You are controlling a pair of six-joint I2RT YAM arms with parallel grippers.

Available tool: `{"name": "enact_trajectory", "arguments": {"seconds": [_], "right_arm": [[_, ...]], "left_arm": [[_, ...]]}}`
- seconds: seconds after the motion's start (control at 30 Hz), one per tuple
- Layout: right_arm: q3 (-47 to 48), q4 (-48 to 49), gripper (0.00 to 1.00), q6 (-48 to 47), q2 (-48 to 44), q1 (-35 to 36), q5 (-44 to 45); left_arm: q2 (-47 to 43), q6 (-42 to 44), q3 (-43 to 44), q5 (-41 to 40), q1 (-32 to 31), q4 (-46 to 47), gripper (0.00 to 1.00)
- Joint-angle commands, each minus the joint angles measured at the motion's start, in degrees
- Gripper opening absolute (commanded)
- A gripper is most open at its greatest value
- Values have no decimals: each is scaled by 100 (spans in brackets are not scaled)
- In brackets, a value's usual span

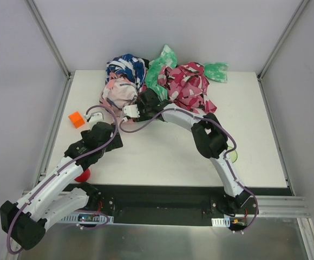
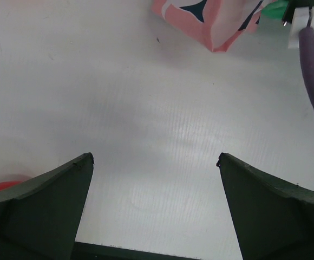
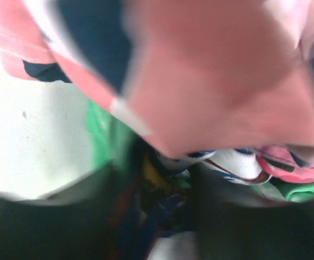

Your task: Pick out a specific cloth from the pile

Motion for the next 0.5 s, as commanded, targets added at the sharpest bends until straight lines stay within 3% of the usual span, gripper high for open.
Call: {"name": "enact_trajectory", "arguments": {"seconds": [0.0, 0.1, 0.27, 0.47], "right_arm": [[584, 28, 32, 749, 200, -103, 180], [752, 738, 0, 1399, -151, -103, 671], [1251, 1856, 0, 2437, -522, -208, 1655], [2429, 1972, 0, 3877, -145, -848, 2272]], "left_arm": [[31, -151, -8, -258, 18, 50, 99], [48, -151, 9, -293, 18, 76, 99], [48, -133, 53, -364, 18, 129, 99], [171, 24, 106, -233, 18, 471, 99]]}}
